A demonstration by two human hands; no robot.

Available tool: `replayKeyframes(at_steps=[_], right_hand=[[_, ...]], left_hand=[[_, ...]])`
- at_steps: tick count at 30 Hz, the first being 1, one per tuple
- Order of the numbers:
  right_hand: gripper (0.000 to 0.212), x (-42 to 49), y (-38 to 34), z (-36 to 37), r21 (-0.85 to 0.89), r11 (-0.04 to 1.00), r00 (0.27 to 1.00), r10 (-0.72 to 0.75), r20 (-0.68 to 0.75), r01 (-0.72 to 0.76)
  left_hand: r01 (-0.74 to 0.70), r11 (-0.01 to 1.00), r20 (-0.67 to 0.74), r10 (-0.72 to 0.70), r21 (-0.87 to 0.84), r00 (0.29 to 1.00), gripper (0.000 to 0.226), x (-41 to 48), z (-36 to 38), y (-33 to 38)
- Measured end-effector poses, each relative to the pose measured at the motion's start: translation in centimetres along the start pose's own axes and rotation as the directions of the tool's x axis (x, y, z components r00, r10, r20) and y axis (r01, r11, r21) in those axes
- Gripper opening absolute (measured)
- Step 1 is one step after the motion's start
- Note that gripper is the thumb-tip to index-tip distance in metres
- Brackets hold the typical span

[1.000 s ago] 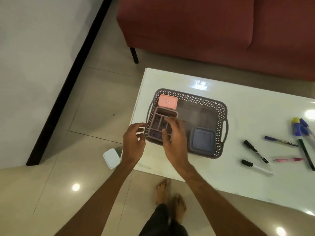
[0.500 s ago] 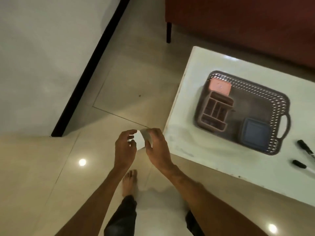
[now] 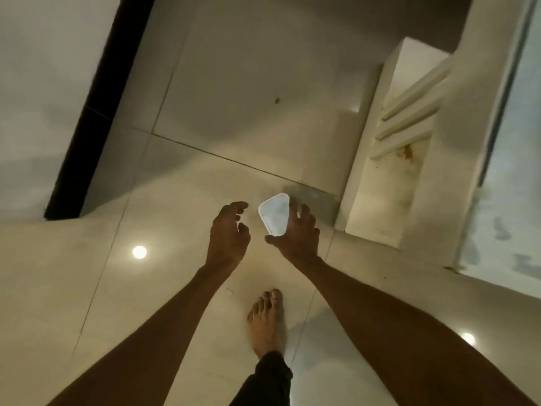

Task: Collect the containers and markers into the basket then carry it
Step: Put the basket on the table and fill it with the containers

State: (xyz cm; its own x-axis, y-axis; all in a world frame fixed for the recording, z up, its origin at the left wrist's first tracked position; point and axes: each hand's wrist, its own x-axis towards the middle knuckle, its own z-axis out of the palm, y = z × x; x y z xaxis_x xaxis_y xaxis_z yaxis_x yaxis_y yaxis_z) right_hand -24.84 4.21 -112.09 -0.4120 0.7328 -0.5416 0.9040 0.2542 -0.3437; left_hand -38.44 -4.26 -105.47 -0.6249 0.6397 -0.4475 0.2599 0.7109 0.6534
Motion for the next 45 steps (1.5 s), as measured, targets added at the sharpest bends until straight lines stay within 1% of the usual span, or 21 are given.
replayKeyframes(at_steps=[2,3,5,8,10,15,20,22,26,29,32,34,37,38,40,45], right_hand=[[0.125,1.3,-0.1,2.9,-0.035,0.999,1.0,-0.002,-0.029,0.001],[0.125,1.6,-0.1,4.0,-0.041,0.999,0.998,-0.008,-0.065,0.005],[0.121,1.7,-0.3,4.8,-0.02,1.0,0.991,-0.01,-0.134,0.008],[0.111,0.3,-0.6,2.7,0.06,0.996,0.983,-0.049,-0.175,0.061],[0.107,-1.5,-1.3,0.1,0.116,0.987,0.976,-0.086,-0.198,0.111],[0.107,-8.1,-5.1,-10.7,0.233,0.958,0.971,-0.12,-0.208,0.169],[0.12,-14.9,-6.4,-24.7,0.256,0.944,0.958,-0.144,-0.249,0.208],[0.121,-17.1,-5.4,-31.0,0.263,0.935,0.947,-0.161,-0.279,0.236],[0.126,-18.6,0.1,-42.0,0.223,0.931,0.913,-0.199,-0.356,0.29],[0.131,-18.0,7.2,-49.3,0.225,0.926,0.896,-0.199,-0.397,0.305],[0.131,-17.0,15.0,-54.8,0.237,0.924,0.893,-0.184,-0.41,0.299],[0.127,-16.1,20.1,-57.8,0.211,0.932,0.888,-0.184,-0.422,0.294],[0.12,-13.9,26.1,-61.1,0.078,0.96,0.881,-0.214,-0.422,0.27],[0.118,-12.8,27.7,-62.0,0.026,0.962,0.881,-0.239,-0.409,0.273],[0.115,-10.4,29.8,-63.4,-0.049,0.956,0.89,-0.289,-0.352,0.29],[0.112,-5.3,31.6,-63.7,-0.203,0.927,0.923,-0.348,-0.161,0.315]], left_hand=[[-0.026,0.999,0.006,0.026,0.019,1.0,0.047,1.4,1.5,-2.1],[-0.03,0.999,0.007,0.03,0.017,1.0,0.047,1.9,2.1,-2.8],[-0.024,1.0,0.008,0.024,0.004,1.0,0.048,2.4,2.7,-3.6],[-0.032,0.999,-0.001,0.032,0.007,0.999,0.047,1.6,2.0,-3.0],[-0.004,1.0,-0.014,0.004,0.003,1.0,0.046,0.3,0.8,-1.5],[-0.001,0.999,-0.062,-0.001,-0.032,0.998,0.047,-4.6,-4.5,7.4],[-0.016,0.996,-0.148,0.004,-0.084,0.989,0.05,-10.3,-8.5,20.6],[-0.043,0.993,-0.183,0.023,-0.106,0.983,0.05,-12.3,-8.9,26.2],[-0.136,0.981,-0.202,0.108,-0.135,0.974,0.052,-15.2,-6.3,36.4],[-0.218,0.96,-0.17,0.189,-0.177,0.967,0.052,-16.7,-1.9,43.8],[-0.297,0.928,-0.15,0.268,-0.224,0.952,0.05,-17.6,3.1,49.9],[-0.329,0.915,-0.129,0.306,-0.234,0.943,0.045,-17.8,6.6,53.2],[-0.389,0.898,-0.114,0.373,-0.206,0.921,0.03,-17.6,10.8,57.2],[-0.41,0.891,-0.112,0.395,-0.195,0.912,0.029,-17.3,12.2,58.1],[-0.403,0.894,-0.082,0.394,-0.196,0.915,0.033,-16.4,14.3,59.5],[-0.419,0.898,-0.05,0.416,-0.135,0.908,0.039,-13.4,17.2,60.8]])
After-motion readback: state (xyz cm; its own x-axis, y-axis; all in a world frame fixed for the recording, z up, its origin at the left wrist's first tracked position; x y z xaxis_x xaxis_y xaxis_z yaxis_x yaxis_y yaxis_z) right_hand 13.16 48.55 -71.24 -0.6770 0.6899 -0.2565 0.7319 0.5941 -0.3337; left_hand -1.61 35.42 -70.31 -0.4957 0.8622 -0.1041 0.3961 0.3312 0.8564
